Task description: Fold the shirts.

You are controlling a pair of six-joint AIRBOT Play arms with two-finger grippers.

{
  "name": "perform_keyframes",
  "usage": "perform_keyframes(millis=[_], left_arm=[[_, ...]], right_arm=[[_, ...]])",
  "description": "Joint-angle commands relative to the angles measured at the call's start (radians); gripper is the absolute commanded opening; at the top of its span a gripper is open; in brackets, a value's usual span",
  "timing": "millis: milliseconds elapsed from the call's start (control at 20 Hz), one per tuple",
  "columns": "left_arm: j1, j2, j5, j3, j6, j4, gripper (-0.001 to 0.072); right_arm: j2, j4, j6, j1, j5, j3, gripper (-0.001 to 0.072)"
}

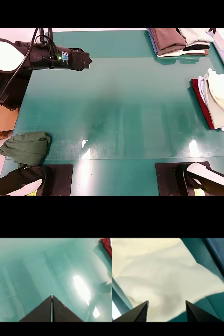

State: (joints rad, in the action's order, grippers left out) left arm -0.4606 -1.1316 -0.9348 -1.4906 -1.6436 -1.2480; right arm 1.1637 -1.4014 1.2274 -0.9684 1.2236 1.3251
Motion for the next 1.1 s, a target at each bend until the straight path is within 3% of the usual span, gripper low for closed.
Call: perform_keyframes(millis=[0,100,350,700,950,1050], left_arm=[[0.0,0.0,0.001,0.0,0.003,0.0,0.0021],[0.0,0.0,0.007,0.0,0.003,0.0,0.0022],[0.0,0.0,0.018,0.0,0.002,0.0,0.0022],[0.0,0.0,0.015,0.0,0.002,-0.004,0.0022],[0.0,0.0,0.023,0.0,0.002,-0.004,0.0022],[0.0,0.0,0.023,0.0,0.002,-0.004,0.0022]], right_arm=[[-0.057,-0.092,0.008,-0.058,0.017,-0.027,0.0546],[-0.069,-0.042,0.051,-0.062,0.014,0.033,0.0545],[-0.069,0.408,0.051,0.106,0.037,0.088,0.0541],[-0.074,0.431,0.058,0.697,0.053,0.001,0.051],[-0.075,0.43,0.036,0.972,0.006,-0.016,0.0009],[-0.074,0.43,0.035,1.027,0.006,-0.016,0.0013]])
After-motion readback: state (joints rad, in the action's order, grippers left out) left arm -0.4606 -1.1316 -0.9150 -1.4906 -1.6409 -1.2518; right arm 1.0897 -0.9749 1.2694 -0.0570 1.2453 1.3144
